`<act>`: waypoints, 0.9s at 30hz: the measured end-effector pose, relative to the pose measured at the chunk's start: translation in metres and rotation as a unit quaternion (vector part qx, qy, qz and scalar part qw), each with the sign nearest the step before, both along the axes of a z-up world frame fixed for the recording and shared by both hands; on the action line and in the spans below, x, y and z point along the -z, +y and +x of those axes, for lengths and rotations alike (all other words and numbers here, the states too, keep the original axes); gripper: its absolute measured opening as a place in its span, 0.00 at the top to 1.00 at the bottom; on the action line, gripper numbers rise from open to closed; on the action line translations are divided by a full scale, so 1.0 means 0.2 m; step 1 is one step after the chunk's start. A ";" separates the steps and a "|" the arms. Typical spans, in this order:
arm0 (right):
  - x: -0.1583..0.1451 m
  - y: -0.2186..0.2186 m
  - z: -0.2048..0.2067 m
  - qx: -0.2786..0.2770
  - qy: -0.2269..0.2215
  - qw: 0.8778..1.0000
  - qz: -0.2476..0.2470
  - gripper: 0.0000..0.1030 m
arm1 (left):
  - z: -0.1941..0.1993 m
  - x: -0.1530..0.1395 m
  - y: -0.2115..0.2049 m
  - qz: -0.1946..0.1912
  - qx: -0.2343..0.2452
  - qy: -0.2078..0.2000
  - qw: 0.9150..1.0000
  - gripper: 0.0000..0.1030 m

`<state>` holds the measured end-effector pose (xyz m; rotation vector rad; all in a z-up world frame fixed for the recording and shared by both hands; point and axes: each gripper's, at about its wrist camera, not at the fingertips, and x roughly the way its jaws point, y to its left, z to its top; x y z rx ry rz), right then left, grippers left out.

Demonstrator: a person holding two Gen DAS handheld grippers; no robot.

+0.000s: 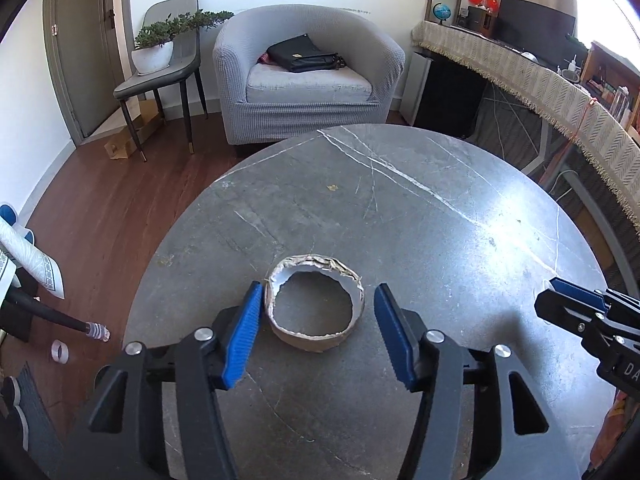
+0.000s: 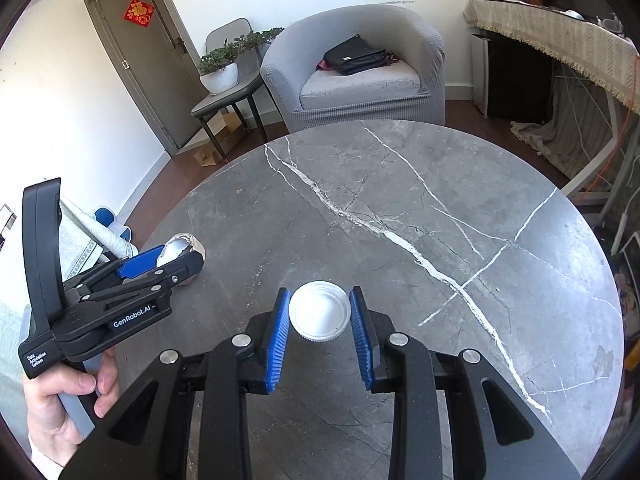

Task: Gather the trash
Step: 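Grasp the white plastic cap with the right tool while the left tool closes around the thin tape ring, then carry the tape ring with the left tool while the right tool carries the cap to the green bin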

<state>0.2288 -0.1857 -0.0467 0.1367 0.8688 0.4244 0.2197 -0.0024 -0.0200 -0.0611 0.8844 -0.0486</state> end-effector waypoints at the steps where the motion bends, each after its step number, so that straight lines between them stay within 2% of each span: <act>1: 0.00 0.00 0.00 -0.002 0.002 1.000 -0.001 0.71 | 0.00 0.01 0.01 0.000 -0.001 0.005 1.000 0.49; 15: -0.02 0.02 -0.03 -0.009 -0.008 1.000 -0.012 0.71 | -0.07 -0.06 0.08 -0.001 0.006 -0.016 1.000 0.50; 18: -0.02 0.05 -0.03 -0.014 -0.007 1.000 -0.016 0.71 | -0.09 -0.07 0.13 0.010 0.007 -0.016 1.000 0.50; 23: -0.01 0.12 -0.01 -0.024 -0.005 1.000 -0.004 0.71 | -0.13 -0.10 0.26 -0.007 -0.004 -0.018 1.000 0.50; 27: -0.01 0.25 -0.01 -0.046 -0.006 0.999 -0.017 0.71 | -0.16 -0.11 0.37 -0.013 -0.018 -0.017 1.000 0.50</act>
